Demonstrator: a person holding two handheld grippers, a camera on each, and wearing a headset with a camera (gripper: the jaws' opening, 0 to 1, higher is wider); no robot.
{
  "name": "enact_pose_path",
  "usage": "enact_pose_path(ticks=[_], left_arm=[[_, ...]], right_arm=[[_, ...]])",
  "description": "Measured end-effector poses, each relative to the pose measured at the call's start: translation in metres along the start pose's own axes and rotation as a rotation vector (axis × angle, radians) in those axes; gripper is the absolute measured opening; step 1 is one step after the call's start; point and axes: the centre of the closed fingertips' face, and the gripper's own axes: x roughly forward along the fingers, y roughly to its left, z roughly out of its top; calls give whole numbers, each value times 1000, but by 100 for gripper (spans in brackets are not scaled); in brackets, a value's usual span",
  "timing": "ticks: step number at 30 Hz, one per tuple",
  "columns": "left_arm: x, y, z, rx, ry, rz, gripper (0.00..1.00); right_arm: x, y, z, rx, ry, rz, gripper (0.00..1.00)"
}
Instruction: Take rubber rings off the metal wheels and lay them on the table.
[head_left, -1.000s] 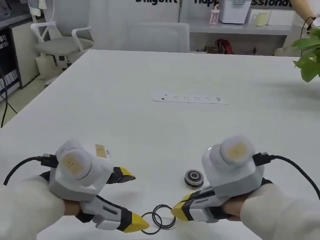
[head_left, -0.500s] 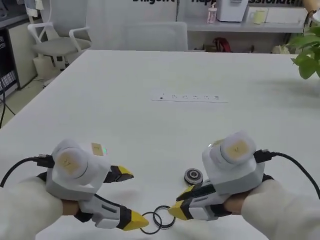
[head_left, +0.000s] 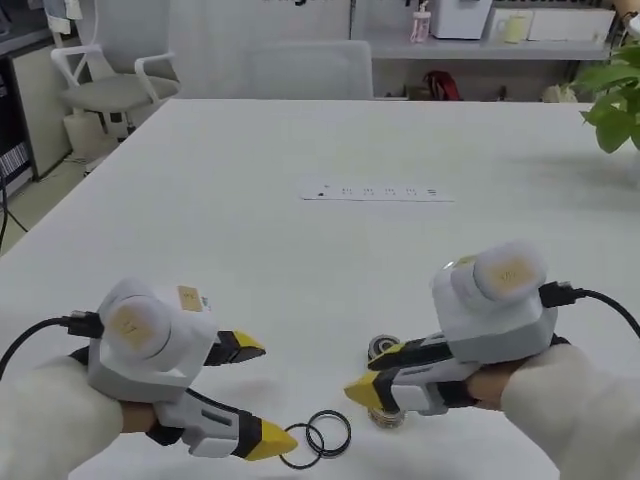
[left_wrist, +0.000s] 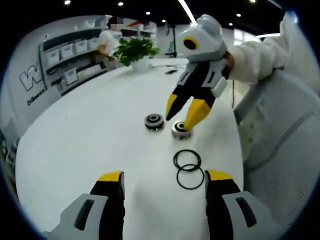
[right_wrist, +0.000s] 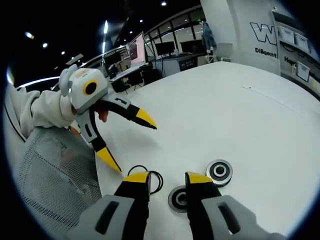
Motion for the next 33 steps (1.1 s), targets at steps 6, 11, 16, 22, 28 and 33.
enact_pose_path(ticks=[6, 11, 16, 22, 28, 33], left_arm=[[0, 0, 0, -1, -1, 1, 66], [0, 0, 1, -1, -4, 2, 66], [-1, 0, 1, -3, -4, 3, 66], [-1, 1, 1, -5, -3, 3, 66], [-2, 3, 2, -12, -6, 9, 68], [-4, 4, 5, -22, -19, 13, 70]], right_arm=[[-7, -10, 4, 28, -30, -25, 24], [-13, -19, 7, 51, -57, -47, 25], [-17, -27, 7, 74, -71, -63, 25], [-21, -35, 5, 100, -83, -78, 26], [-23, -43, 1, 118, -85, -94, 30], [-23, -45, -3, 116, -84, -92, 37]])
